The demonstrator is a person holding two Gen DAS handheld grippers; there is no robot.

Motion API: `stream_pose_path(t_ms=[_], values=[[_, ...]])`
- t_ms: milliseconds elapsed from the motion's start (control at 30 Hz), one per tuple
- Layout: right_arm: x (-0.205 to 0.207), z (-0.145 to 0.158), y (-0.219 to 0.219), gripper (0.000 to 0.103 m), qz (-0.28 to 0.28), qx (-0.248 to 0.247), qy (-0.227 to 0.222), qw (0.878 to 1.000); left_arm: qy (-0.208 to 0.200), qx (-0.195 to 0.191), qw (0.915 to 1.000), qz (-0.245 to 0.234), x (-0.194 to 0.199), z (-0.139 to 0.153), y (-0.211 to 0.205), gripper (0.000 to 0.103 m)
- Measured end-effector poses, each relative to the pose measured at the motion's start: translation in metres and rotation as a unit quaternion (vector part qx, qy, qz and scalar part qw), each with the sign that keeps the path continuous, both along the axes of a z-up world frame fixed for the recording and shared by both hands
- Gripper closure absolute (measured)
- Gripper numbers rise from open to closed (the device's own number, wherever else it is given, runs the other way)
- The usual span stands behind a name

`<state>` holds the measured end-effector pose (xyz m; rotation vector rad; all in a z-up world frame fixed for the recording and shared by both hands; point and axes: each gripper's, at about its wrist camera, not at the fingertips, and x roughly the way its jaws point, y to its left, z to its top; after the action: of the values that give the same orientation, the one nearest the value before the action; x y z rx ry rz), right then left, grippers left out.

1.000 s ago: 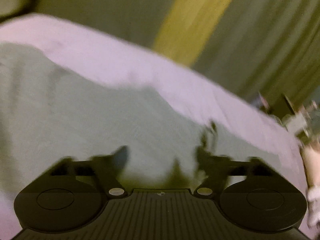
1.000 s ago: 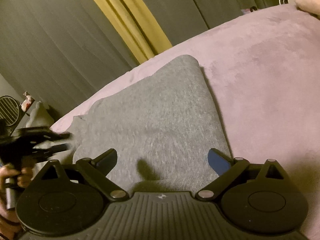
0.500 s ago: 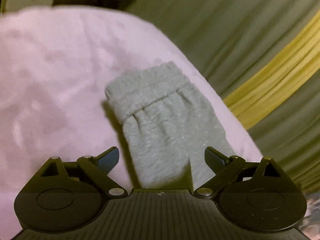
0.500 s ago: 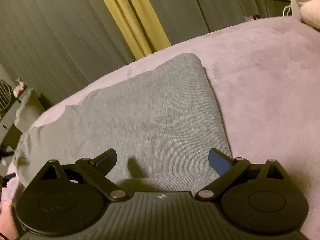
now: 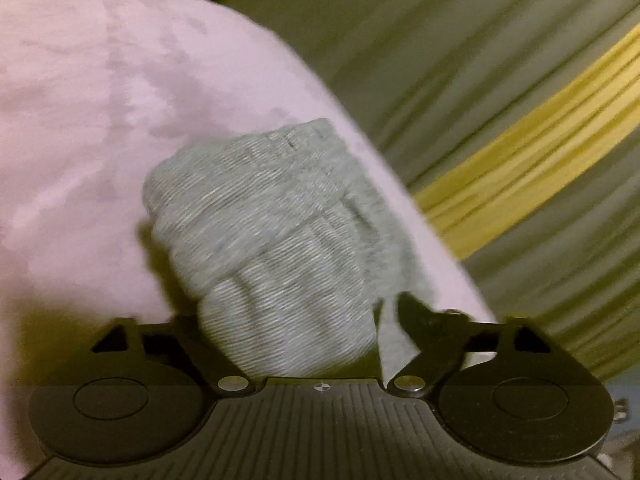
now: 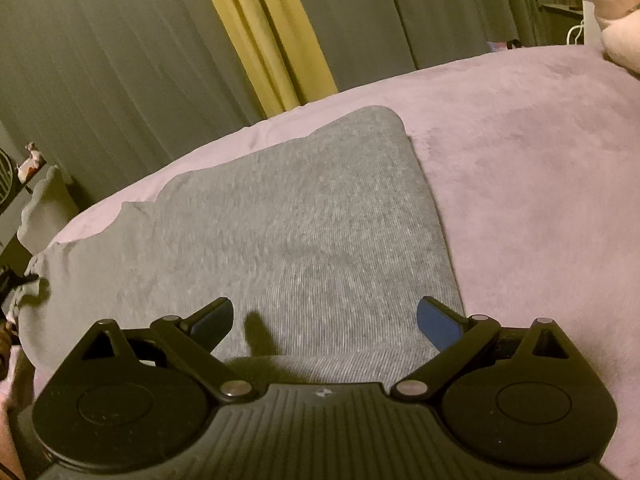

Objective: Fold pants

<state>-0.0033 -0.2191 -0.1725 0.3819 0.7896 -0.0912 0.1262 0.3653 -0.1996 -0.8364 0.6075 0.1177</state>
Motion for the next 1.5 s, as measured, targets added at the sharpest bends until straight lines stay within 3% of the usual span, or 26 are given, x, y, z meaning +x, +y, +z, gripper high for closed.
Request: stream_pose_path(t_ms=[33,100,200,267,300,333,433,533,733,833,967,1000,1033,1100,1133,1167,1233,1267,1300,1367,1500], values=[[0.0,0.0,0.0,0.005,0.0,-0.001,0.0,1.0,-0.003,-0.003,1.0,-0.004,0.0,-0.004,0.001,0.043],[0.0,-0.001,0.0,0.005,0.001,-0.003,0.0,1.0,0.02,-0.018,0.9996,0.007,0.005,-0.017,0.007,0.044],[0.001,-0.001,0.001,0.005,0.002,-0.008,0.001,1.0,0.018,-0.052,0.9983,0.02,0.007,-0.017,0.011,0.039],[0.001,-0.001,0.001,0.005,0.003,-0.01,0.002,1.0,0.025,-0.038,0.9988,0.018,0.01,-0.011,0.006,0.053],[0.001,-0.001,0.002,0.005,0.003,-0.011,0.002,1.0,0.027,-0.028,0.9992,0.012,0.01,-0.008,0.003,0.072],[0.001,-0.001,0.002,0.005,0.003,-0.012,0.002,1.0,0.025,-0.027,0.9993,0.01,0.008,-0.005,0.002,0.076],[0.0,0.0,0.0,0.005,0.002,-0.007,0.002,1.0,0.013,-0.036,0.9992,0.015,-0.001,0.006,0.005,0.079],[-0.001,0.0,-0.003,0.005,-0.003,0.005,-0.002,1.0,-0.009,-0.018,0.9998,0.009,-0.01,0.027,0.0,0.08],[-0.005,0.003,-0.012,0.005,-0.017,0.029,-0.022,0.999,-0.061,0.058,0.9959,-0.033,-0.013,0.084,-0.047,0.08],[-0.013,0.006,-0.025,0.005,-0.047,0.07,-0.04,0.996,-0.109,0.123,0.9826,-0.087,-0.016,0.125,-0.108,0.08],[-0.023,0.01,-0.04,0.005,-0.103,0.075,-0.054,0.99,-0.16,0.18,0.9521,-0.188,-0.027,0.152,-0.22,0.08],[-0.025,0.01,-0.044,0.005,-0.113,0.084,-0.057,0.988,-0.163,0.178,0.9463,-0.215,-0.03,0.15,-0.249,0.075],[-0.028,0.01,-0.049,0.005,-0.122,0.093,-0.06,0.986,-0.16,0.171,0.9405,-0.246,-0.031,0.145,-0.275,0.053],[-0.032,0.01,-0.054,0.005,-0.135,0.099,-0.06,0.984,-0.127,0.143,0.9273,-0.322,-0.034,0.126,-0.326,0.026],[-0.033,0.011,-0.056,0.005,-0.137,0.1,-0.061,0.984,-0.107,0.138,0.9191,-0.353,-0.037,0.117,-0.344,0.025],[-0.035,0.012,-0.057,0.005,-0.134,0.105,-0.064,0.983,-0.083,0.149,0.9053,-0.389,-0.042,0.106,-0.363,0.027],[-0.036,0.013,-0.056,0.005,-0.123,0.112,-0.065,0.984,-0.075,0.178,0.8934,-0.406,-0.058,0.098,-0.372,0.024],[-0.036,0.014,-0.054,0.005,-0.114,0.116,-0.066,0.985,-0.075,0.185,0.8924,-0.405,-0.065,0.096,-0.367,0.022],[-0.034,0.015,-0.052,0.005,-0.102,0.121,-0.064,0.985,-0.072,0.186,0.8969,-0.395,-0.071,0.098,-0.359,0.016],[-0.029,0.016,-0.048,0.005,-0.078,0.138,-0.064,0.985,-0.069,0.172,0.9165,-0.354,-0.082,0.102,-0.334,0.007],[-0.004,0.021,-0.037,0.005,-0.041,0.189,-0.062,0.979,-0.043,0.172,0.9506,-0.255,-0.077,0.095,-0.277,0.006]])
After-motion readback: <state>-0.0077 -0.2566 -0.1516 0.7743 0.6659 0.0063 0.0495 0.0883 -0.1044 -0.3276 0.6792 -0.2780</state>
